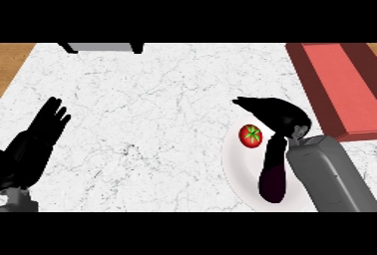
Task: Pick the tomato from the plate and place it in the cardboard box
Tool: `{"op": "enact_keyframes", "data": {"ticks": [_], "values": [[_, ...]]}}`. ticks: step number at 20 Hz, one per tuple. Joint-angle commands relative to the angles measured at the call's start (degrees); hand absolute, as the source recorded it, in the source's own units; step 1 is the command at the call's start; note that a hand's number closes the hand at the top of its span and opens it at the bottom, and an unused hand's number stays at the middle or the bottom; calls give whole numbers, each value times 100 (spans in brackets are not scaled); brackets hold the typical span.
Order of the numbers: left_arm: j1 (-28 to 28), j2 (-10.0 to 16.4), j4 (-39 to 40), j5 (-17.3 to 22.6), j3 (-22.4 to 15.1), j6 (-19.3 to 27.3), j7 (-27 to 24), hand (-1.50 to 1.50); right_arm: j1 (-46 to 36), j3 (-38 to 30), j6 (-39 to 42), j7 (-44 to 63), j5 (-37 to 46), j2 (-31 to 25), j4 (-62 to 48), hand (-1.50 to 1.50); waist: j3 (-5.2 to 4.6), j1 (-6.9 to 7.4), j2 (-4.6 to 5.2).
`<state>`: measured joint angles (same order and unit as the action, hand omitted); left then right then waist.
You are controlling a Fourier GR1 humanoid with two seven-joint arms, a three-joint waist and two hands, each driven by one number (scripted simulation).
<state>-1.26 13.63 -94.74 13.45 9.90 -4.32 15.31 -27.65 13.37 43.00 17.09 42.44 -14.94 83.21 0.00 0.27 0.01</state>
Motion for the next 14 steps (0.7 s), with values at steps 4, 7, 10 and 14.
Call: {"op": "enact_keyframes", "data": {"ticks": [4,7,10,14], "values": [[231,-346,-320,-197,-192,90,-3,0,-81,-227,314,-95,163,11,-79,-150,0,-2,-6],[-486,111,440,117,311,-192,149,0,-181,-220,130,-364,368,78,-520,-150,-1,-12,2],[35,-45,-512,-29,98,-62,386,0,-224,23,-463,-659,746,311,-1271,-150,1,24,1],[-409,1,380,-117,253,-167,44,0,357,19,-418,-555,857,342,-657,-150,0,-18,-1]]}}
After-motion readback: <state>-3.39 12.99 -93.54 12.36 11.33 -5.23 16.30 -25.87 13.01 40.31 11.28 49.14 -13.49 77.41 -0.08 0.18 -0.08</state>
